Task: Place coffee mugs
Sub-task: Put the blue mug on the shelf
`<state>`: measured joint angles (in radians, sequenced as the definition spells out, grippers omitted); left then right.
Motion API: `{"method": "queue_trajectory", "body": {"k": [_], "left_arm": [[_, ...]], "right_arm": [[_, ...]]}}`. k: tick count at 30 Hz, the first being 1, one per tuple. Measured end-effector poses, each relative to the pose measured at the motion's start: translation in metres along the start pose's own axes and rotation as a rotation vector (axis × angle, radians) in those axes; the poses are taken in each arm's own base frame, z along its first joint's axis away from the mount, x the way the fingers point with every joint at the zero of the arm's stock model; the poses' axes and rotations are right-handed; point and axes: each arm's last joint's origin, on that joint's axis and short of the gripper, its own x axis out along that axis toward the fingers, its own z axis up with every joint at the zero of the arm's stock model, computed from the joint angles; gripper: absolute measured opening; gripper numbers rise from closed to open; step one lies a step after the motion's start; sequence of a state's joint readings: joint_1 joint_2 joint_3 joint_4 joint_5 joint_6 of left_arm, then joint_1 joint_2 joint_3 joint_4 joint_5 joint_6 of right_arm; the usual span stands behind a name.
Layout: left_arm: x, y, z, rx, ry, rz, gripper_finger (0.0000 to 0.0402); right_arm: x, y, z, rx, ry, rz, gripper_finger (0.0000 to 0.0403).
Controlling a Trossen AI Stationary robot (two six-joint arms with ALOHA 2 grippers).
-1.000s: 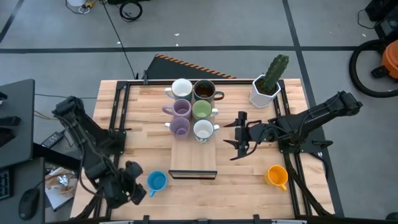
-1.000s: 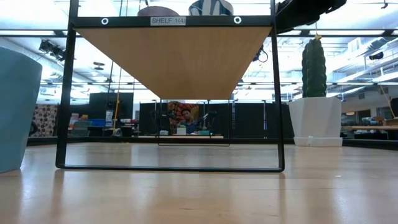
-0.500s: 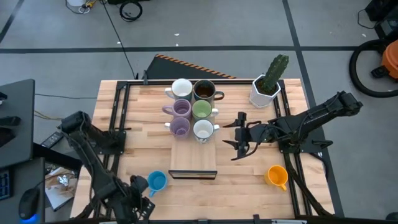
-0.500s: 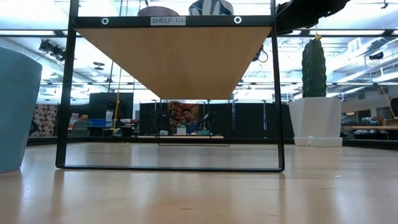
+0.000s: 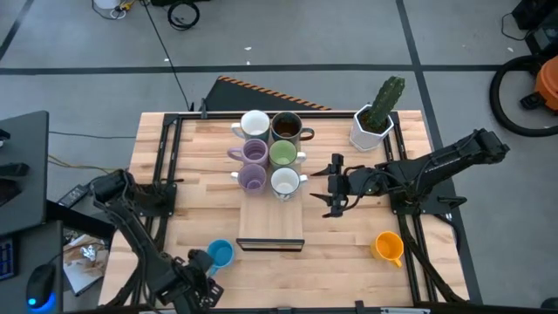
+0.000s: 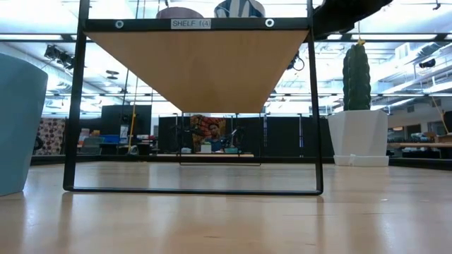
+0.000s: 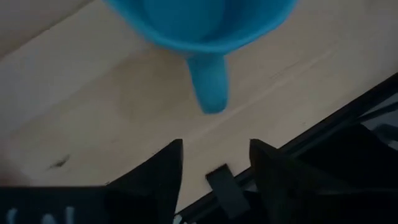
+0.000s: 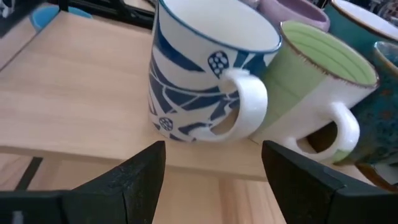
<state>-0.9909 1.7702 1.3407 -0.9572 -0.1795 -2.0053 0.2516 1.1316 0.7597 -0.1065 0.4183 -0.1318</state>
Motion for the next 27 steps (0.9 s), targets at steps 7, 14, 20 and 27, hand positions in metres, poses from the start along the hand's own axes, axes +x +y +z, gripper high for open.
{"method": "queue_trajectory", "body": {"k": [7,14,20,27], "left_arm": [[-0.002,0.004,0.000,-0.049,-0.006,0.030,0.0265],[-0.001,0.003,0.003,-0.119,-0.033,0.021,0.0272],[0.001,-0.002,0.015,-0.112,-0.098,-0.003,0.0259],[0.003,-0.007,0.027,-0.072,-0.128,-0.004,0.0247]], "right_arm": [[0.000,0.000,0.001,0.002,-0.009,0.005,0.0271],[0.000,0.001,0.002,0.008,-0.021,0.024,0.0270],[0.000,0.001,0.003,0.010,-0.026,0.025,0.0270],[0.000,0.001,0.003,0.014,-0.027,0.026,0.0269]]}}
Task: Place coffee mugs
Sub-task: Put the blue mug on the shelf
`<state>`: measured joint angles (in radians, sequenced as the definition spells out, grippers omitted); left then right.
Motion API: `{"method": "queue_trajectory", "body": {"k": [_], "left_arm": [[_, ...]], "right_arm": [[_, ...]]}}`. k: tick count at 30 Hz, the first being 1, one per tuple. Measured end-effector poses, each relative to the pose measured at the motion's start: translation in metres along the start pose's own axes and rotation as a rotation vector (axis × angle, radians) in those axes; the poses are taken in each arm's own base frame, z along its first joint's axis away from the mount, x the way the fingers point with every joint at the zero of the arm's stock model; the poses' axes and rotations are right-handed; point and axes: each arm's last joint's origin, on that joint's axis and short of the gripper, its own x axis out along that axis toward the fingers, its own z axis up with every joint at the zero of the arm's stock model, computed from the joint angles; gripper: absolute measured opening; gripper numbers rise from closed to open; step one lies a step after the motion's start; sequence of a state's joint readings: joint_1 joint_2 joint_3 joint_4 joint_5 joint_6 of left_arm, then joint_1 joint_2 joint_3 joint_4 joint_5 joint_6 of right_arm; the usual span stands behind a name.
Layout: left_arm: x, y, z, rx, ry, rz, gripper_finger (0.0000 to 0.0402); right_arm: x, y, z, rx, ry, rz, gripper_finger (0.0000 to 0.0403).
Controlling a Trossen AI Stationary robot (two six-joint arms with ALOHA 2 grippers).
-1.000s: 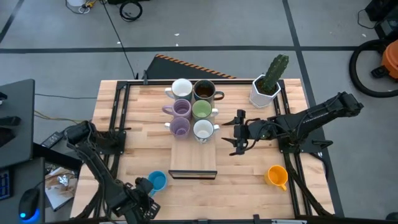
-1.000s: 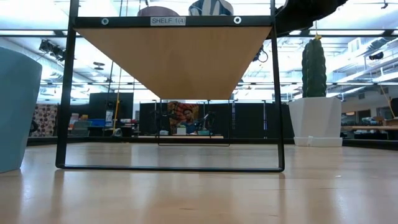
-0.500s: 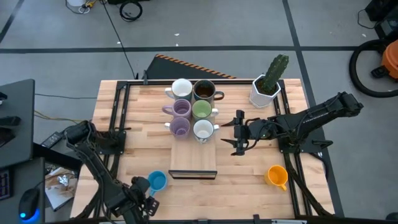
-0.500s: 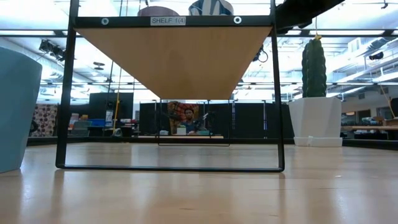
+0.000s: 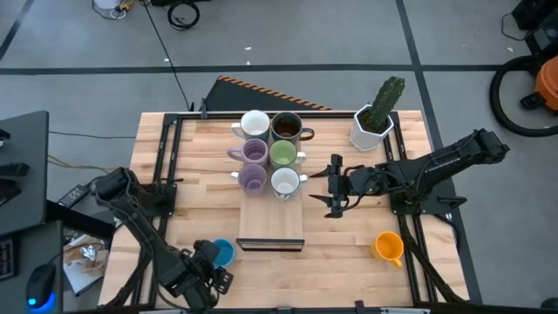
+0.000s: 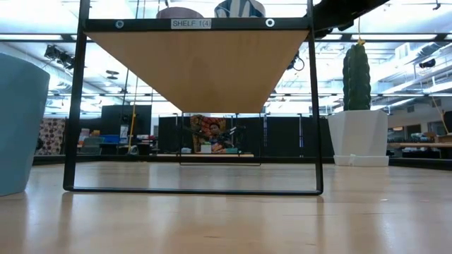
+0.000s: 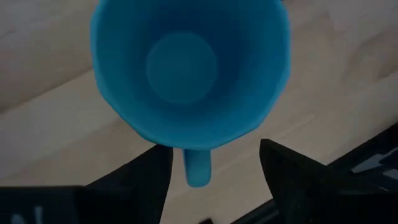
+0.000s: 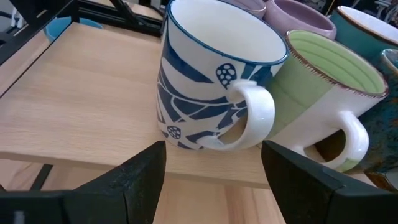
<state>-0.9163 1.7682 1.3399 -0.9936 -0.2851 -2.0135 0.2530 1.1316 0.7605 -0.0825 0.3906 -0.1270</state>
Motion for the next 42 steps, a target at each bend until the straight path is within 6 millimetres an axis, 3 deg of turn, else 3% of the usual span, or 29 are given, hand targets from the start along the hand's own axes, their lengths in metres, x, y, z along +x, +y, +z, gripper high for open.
{"method": "queue_trajectory", "body": {"k": [7,22,39,42], "left_arm": [[0.017,-0.001,-0.005,0.017,0.020,0.063,0.0235],[0.028,-0.002,-0.006,-0.002,-0.019,0.090,0.0208],[0.027,0.006,-0.004,0.206,0.009,0.189,0.0062],[0.027,0.007,-0.004,0.272,0.014,0.192,0.0054]], "right_arm": [[0.000,0.000,0.000,0.002,-0.001,0.008,0.0269],[0.000,0.001,0.001,0.015,-0.011,0.027,0.0268],[0.000,0.002,0.001,0.078,-0.012,0.055,0.0268],[0.000,0.002,0.001,0.084,-0.012,0.057,0.0268]]}}
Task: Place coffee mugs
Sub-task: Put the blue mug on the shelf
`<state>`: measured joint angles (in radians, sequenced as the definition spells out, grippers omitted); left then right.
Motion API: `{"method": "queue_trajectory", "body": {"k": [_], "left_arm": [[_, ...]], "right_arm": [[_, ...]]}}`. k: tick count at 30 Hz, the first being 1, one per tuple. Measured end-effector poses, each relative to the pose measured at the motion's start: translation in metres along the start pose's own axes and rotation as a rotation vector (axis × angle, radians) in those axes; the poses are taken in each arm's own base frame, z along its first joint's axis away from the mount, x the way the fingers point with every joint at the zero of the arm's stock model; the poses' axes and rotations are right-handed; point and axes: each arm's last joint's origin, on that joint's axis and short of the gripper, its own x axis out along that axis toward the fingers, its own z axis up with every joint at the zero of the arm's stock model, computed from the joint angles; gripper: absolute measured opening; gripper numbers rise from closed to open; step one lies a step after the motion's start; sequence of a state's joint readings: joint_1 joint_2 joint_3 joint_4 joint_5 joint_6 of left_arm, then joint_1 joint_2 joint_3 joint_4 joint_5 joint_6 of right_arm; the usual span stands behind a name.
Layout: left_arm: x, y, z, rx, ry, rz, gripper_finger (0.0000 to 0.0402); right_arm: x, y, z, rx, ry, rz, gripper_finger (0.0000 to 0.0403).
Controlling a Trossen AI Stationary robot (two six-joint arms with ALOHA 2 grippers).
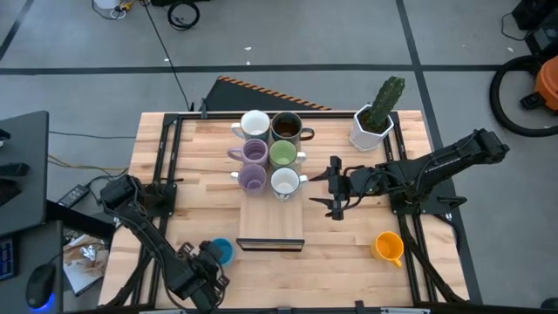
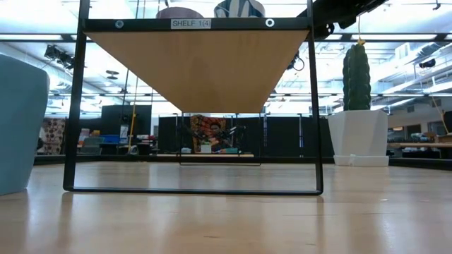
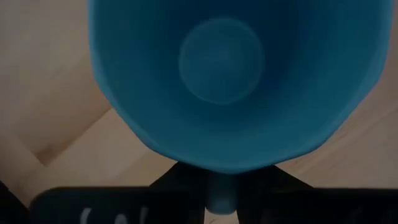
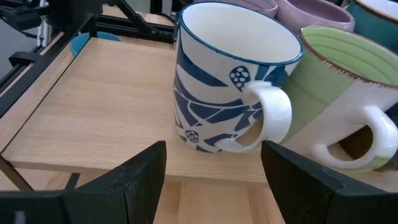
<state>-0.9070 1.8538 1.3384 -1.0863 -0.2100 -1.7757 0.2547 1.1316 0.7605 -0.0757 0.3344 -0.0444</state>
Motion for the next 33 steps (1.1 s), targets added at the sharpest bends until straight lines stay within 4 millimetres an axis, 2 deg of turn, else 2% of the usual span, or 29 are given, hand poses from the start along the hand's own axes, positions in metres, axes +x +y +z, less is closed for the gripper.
{"method": "queue_trajectory", "body": {"k": [6,10,20,33], "left_arm": [[-0.001,0.002,0.001,0.111,-0.004,0.008,0.0054],[-0.010,0.009,0.003,0.178,-0.002,0.031,0.0054],[-0.047,0.040,0.007,0.286,-0.068,0.055,0.0054],[-0.095,0.080,0.028,0.447,-0.119,-0.017,0.0054]], "right_arm": [[0.000,0.000,-0.001,0.014,0.012,0.001,0.0268],[0.000,0.000,-0.003,0.027,0.027,0.002,0.0268],[0.000,0.001,-0.005,0.057,0.049,0.020,0.0268],[0.000,0.002,-0.005,0.077,0.050,0.055,0.0268]]}}
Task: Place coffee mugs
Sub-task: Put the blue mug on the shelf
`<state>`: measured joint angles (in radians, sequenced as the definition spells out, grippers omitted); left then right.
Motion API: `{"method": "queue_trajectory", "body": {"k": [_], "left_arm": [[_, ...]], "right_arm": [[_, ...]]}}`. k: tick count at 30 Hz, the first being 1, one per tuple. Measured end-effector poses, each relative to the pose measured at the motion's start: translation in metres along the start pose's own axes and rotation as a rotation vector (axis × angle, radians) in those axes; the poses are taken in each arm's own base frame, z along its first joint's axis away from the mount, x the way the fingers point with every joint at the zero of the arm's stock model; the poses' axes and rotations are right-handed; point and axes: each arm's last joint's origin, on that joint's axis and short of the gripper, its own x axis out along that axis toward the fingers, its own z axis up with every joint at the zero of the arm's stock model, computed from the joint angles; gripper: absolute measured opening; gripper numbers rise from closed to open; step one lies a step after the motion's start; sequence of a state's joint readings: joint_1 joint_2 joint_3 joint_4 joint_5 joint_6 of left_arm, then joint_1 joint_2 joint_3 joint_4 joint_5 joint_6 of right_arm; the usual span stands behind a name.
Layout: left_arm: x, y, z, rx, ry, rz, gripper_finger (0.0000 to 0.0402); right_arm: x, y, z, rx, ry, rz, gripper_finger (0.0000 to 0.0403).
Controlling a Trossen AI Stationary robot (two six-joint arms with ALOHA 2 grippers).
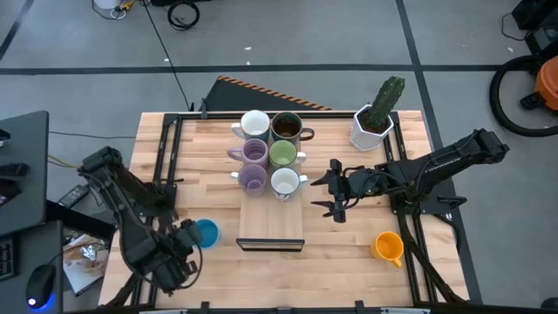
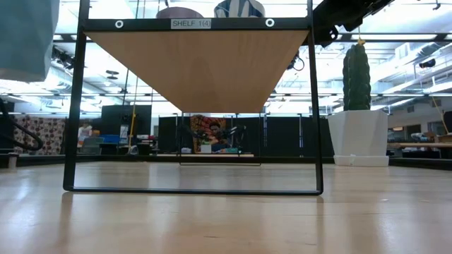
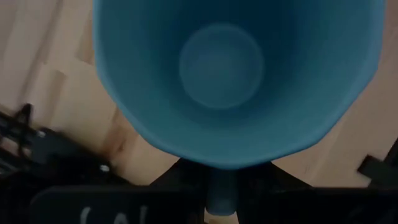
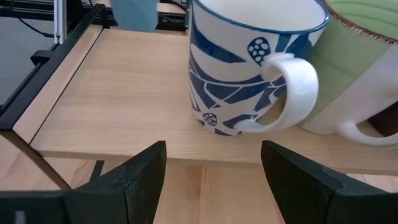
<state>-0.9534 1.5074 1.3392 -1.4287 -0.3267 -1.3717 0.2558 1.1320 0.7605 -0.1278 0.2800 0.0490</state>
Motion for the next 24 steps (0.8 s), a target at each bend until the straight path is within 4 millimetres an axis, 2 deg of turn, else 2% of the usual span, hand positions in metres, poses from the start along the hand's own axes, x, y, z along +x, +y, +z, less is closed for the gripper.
{"method": "queue_trajectory", "body": {"k": [7,11,17,24], "left_arm": [[-0.014,0.018,0.003,0.125,-0.055,-0.006,0.0054],[-0.021,0.027,0.005,0.155,-0.104,-0.021,0.0054],[-0.031,0.041,0.008,0.170,-0.159,-0.046,0.0054],[-0.032,0.054,0.017,0.222,-0.171,-0.033,0.0054]], "right_arm": [[0.000,0.001,-0.002,-0.028,0.026,0.065,0.0268],[0.001,-0.005,-0.001,-0.035,0.023,0.137,0.0268],[-0.007,-0.025,0.002,-0.020,0.007,0.091,0.0268],[-0.024,-0.033,0.004,0.009,-0.011,0.047,0.0268]]}}
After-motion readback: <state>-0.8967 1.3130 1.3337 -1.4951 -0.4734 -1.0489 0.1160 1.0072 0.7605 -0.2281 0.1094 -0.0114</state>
